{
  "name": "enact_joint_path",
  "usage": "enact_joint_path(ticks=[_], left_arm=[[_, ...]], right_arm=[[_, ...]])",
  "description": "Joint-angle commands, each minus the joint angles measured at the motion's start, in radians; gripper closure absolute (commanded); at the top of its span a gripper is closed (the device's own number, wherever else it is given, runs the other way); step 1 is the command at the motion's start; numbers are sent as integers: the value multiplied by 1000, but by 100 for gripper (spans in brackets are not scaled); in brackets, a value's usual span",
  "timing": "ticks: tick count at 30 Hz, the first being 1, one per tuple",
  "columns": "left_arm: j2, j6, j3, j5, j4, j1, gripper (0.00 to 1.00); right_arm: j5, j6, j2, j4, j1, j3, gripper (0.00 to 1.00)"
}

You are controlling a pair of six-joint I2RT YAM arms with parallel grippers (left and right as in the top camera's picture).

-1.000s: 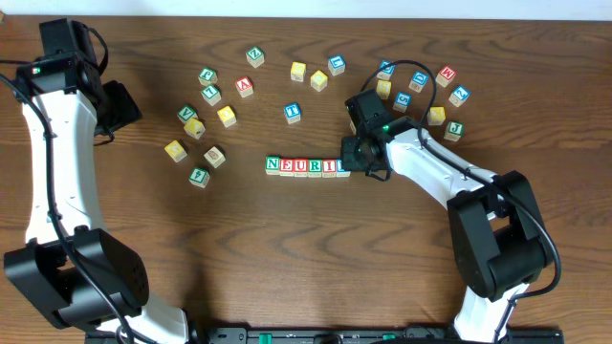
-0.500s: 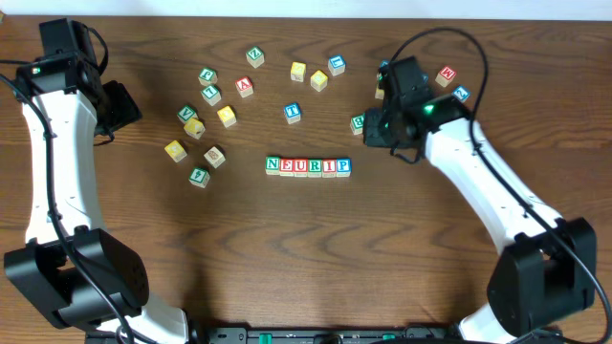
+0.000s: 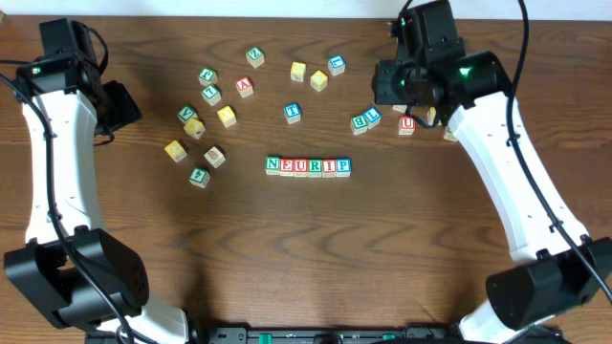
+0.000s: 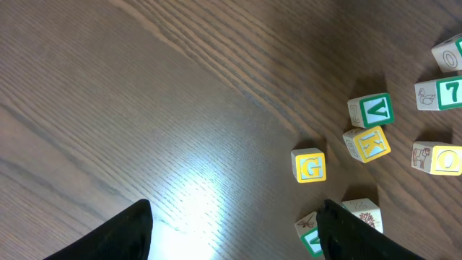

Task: Spell out NEURIPS
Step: 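Raise the right gripper and move it to the far right blocks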

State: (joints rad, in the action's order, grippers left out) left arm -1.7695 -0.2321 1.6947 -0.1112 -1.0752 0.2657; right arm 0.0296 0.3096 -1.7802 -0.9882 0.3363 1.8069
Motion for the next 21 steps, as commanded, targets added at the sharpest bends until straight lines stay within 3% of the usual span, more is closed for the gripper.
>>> enact_joint_path(ticks=[1,16,21], left_arm=[[-4,2,11,-13,-5,2,28],[-4,2,11,-13,-5,2,28],[-4,2,11,-13,-5,2,28]], right_arm=[[9,-20,-62,-3,-13,44,59],[33,-64,-335,-236,63,462,58],[21,-63,-365,-261,70,501,59]])
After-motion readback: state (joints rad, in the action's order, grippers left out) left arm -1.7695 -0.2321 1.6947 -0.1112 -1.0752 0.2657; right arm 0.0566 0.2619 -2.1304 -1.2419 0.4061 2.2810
